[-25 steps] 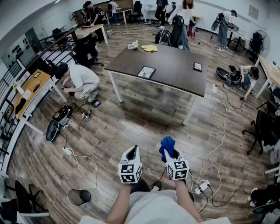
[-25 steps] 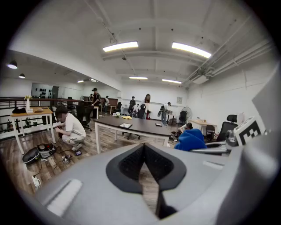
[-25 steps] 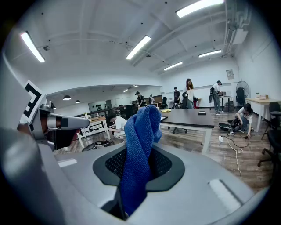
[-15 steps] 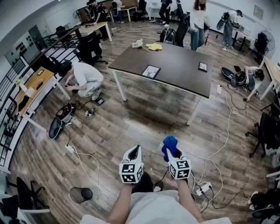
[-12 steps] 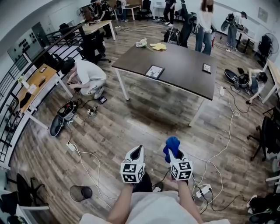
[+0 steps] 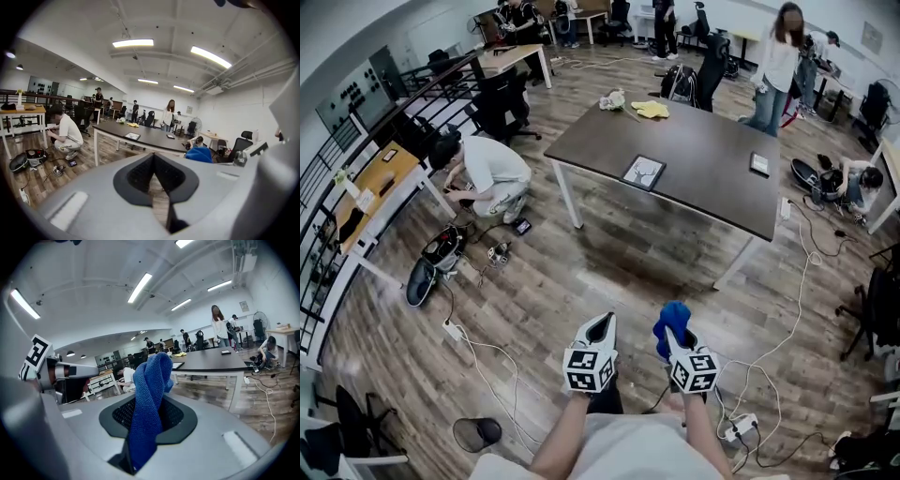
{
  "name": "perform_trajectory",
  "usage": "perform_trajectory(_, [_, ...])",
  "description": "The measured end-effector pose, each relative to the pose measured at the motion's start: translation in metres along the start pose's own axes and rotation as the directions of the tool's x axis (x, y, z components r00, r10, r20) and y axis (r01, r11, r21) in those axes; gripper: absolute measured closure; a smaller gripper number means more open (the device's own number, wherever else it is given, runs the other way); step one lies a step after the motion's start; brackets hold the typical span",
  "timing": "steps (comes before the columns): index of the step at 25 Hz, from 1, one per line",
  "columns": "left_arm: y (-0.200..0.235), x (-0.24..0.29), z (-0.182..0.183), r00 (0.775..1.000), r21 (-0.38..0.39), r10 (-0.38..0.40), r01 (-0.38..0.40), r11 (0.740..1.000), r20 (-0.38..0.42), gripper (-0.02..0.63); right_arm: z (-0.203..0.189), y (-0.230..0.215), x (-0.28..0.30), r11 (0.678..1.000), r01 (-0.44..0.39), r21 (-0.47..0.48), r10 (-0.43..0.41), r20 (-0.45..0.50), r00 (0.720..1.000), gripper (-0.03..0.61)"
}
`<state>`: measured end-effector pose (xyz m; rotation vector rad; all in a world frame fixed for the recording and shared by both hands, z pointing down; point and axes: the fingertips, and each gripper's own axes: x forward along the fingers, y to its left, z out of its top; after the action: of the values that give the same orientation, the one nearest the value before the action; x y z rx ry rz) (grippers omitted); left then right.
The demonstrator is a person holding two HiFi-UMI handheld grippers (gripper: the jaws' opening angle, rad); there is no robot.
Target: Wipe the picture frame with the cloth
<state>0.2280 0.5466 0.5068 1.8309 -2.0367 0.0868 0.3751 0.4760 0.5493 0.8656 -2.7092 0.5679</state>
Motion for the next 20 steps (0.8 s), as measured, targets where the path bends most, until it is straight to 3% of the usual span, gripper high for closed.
perform_trajectory(10, [0.129,0.128,0.086,0.997,-0.013,-0.067,0.067,0.998,-0.030,0.561,0.075,0.006,0.159,0.997,0.075,-0.008,-0.075,0.004,0.997,0.489])
perform_trajectory(20, [0.231,0.196,0.110,0.992,-0.116,-0.105,0.096,0.989,-0.073,0.561,0.110,-0.006,0.241,0.979,0.201,-0.041,-0.202,-0.011,0.979,0.489])
